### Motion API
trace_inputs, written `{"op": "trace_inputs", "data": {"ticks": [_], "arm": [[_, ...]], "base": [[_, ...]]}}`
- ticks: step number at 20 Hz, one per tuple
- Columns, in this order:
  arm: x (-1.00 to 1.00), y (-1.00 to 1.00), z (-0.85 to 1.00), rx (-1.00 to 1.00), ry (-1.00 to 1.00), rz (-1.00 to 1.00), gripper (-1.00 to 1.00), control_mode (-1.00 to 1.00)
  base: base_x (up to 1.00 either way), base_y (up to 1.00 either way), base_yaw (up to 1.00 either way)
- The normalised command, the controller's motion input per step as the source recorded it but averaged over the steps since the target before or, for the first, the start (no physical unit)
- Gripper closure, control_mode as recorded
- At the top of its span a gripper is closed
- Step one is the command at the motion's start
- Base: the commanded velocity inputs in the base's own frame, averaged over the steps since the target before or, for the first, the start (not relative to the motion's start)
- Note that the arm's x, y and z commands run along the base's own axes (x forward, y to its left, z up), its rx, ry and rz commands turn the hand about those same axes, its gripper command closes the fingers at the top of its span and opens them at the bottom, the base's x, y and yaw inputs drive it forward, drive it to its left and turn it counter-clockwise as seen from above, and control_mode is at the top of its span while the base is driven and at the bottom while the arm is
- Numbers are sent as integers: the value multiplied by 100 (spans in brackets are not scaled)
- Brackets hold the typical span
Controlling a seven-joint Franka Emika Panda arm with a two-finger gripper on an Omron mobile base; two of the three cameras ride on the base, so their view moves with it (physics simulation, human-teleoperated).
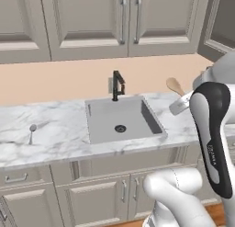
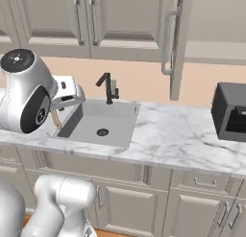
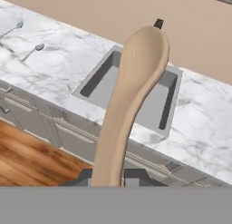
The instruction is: Organize the utensils by type. Pick up the wooden spoons from the counter and place them in the open cabinet. Then pick up the metallic utensils from the counter and place them in the open drawer.
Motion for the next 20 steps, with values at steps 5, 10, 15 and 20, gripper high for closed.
{"op": "trace_inputs", "data": {"ticks": [5,10,15,20], "arm": [[0,0,0,0,0,0,100,100],[0,0,0,0,0,0,100,100],[0,0,0,0,0,0,100,100],[0,0,0,0,0,0,100,100]], "base": [[-66,-46,0],[-39,-47,0],[-10,-73,0],[-19,-85,0]]}}
